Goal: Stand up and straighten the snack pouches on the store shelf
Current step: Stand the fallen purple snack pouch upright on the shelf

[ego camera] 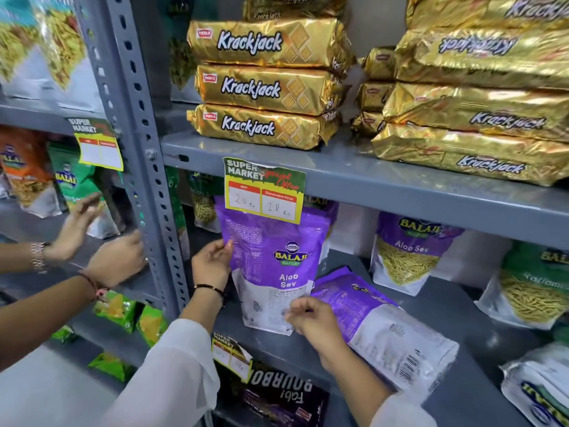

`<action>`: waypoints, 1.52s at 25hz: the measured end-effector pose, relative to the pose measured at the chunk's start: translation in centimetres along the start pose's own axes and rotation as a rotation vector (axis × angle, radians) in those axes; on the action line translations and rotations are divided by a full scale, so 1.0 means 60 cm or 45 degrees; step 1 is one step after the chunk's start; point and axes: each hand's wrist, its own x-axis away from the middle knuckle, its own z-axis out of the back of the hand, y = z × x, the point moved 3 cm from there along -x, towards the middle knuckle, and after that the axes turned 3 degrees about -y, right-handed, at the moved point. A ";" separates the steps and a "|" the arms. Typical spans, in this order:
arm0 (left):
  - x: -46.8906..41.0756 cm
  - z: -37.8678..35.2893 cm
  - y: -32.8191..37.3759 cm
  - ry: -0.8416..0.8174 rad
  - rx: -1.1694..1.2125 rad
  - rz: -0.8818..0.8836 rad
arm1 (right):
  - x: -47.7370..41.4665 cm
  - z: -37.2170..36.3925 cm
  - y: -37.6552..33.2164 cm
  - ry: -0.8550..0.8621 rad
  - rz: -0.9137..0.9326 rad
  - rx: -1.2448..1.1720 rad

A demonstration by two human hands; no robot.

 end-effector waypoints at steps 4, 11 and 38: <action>0.075 0.000 0.006 0.334 -0.293 -0.169 | -0.010 -0.014 -0.008 -0.168 -0.052 0.091; 0.184 -0.050 0.003 -0.319 -0.385 -0.361 | -0.021 -0.023 -0.004 -0.006 0.139 0.350; 0.237 -0.197 -0.157 -0.214 -0.043 1.023 | -0.028 0.391 -0.010 0.306 -0.391 1.226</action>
